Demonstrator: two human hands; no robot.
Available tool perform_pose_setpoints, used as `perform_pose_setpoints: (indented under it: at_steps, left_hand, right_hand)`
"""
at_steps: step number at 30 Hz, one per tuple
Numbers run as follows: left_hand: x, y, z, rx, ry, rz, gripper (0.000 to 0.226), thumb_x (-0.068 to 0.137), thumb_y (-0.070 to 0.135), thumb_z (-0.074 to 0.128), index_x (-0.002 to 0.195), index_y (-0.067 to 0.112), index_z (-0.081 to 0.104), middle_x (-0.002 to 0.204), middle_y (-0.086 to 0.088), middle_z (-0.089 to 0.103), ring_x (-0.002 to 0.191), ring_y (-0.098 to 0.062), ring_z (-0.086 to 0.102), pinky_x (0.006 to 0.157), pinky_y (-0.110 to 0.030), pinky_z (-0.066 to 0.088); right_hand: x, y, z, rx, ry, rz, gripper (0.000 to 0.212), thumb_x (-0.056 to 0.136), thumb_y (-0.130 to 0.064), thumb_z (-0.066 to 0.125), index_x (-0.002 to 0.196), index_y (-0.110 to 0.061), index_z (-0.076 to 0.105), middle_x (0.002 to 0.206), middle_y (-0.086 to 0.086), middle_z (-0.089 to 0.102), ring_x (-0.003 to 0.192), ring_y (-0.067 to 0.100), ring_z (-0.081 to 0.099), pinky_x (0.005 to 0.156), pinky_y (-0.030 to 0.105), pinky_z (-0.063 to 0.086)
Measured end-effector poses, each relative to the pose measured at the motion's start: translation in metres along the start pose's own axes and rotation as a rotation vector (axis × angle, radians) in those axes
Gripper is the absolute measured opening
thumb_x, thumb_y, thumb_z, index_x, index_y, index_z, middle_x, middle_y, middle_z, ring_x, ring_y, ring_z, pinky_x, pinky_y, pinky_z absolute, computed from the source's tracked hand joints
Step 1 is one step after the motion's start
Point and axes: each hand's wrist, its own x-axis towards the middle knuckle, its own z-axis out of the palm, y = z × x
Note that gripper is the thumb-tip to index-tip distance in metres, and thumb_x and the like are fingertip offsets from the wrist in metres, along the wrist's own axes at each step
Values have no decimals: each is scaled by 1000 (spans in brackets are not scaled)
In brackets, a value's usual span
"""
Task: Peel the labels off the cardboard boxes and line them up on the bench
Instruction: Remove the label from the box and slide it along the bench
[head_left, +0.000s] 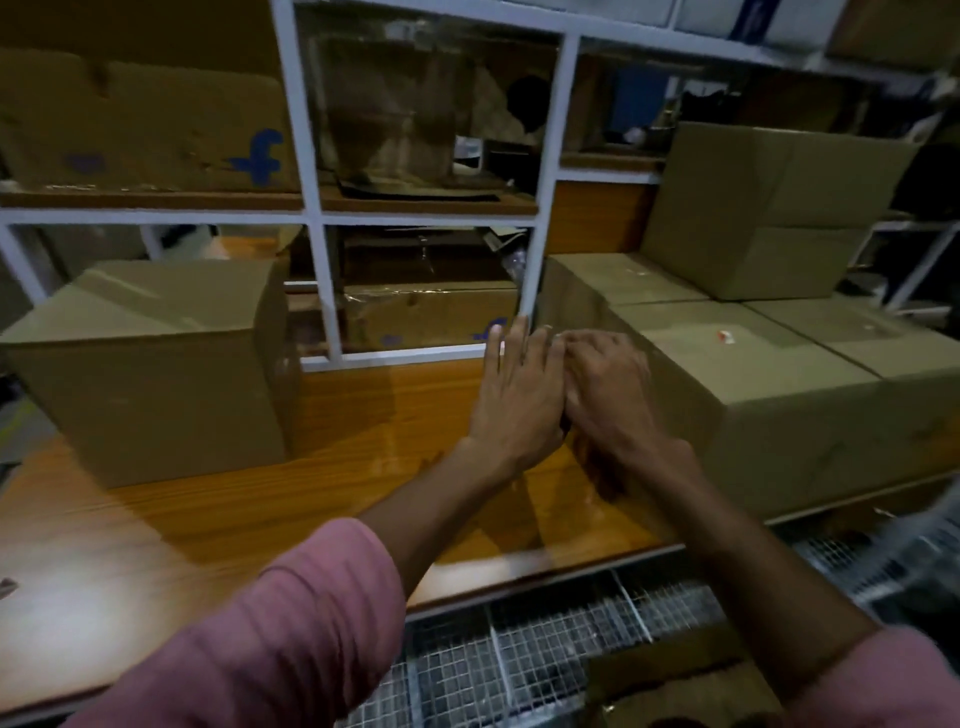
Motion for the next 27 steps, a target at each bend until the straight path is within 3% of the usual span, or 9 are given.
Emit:
perform_pose_setpoints:
  at_steps: [4, 8, 15, 22, 27]
  left_hand:
    - [27, 46, 6, -24, -20, 44, 83, 94, 42, 58, 158, 8, 19, 164, -15, 23, 156, -36, 2, 125, -57, 3]
    - [49, 86, 9, -79, -56, 55, 80, 97, 45, 54, 158, 7, 18, 162, -15, 25, 156, -34, 5, 126, -55, 2]
    - [76, 131, 18, -104, -161, 129, 51, 101, 38, 41, 144, 10, 45, 157, -17, 37, 153, -34, 16, 125, -59, 10]
    - [96, 153, 44, -74, -266, 152, 66, 102, 57, 36, 152, 14, 38, 163, -12, 32, 154, -29, 16, 124, -57, 14]
    - [95, 149, 45, -69, -209, 170, 60, 98, 57, 47, 140, 15, 49, 143, -12, 52, 136, -27, 45, 118, -47, 34]
  right_hand:
    - [-3, 49, -33, -3, -33, 0, 31, 98, -30, 58, 124, -16, 68, 131, 7, 66, 118, 30, 57, 97, 48, 47]
    - [4, 95, -51, -5, -47, 43, 33, 95, -26, 50, 115, -10, 71, 121, 13, 70, 111, 36, 59, 95, 49, 49]
    - [2, 163, -59, 67, -24, 154, 26, 97, -20, 54, 112, -13, 74, 118, 10, 70, 109, 29, 62, 92, 40, 49]
    - [-9, 202, -57, 84, -85, 264, 25, 95, -20, 55, 108, -15, 76, 112, 11, 74, 101, 33, 66, 89, 44, 53]
    - [-20, 200, -52, 120, -42, 237, 28, 94, -20, 55, 109, -15, 77, 106, 7, 77, 93, 27, 68, 87, 42, 53]
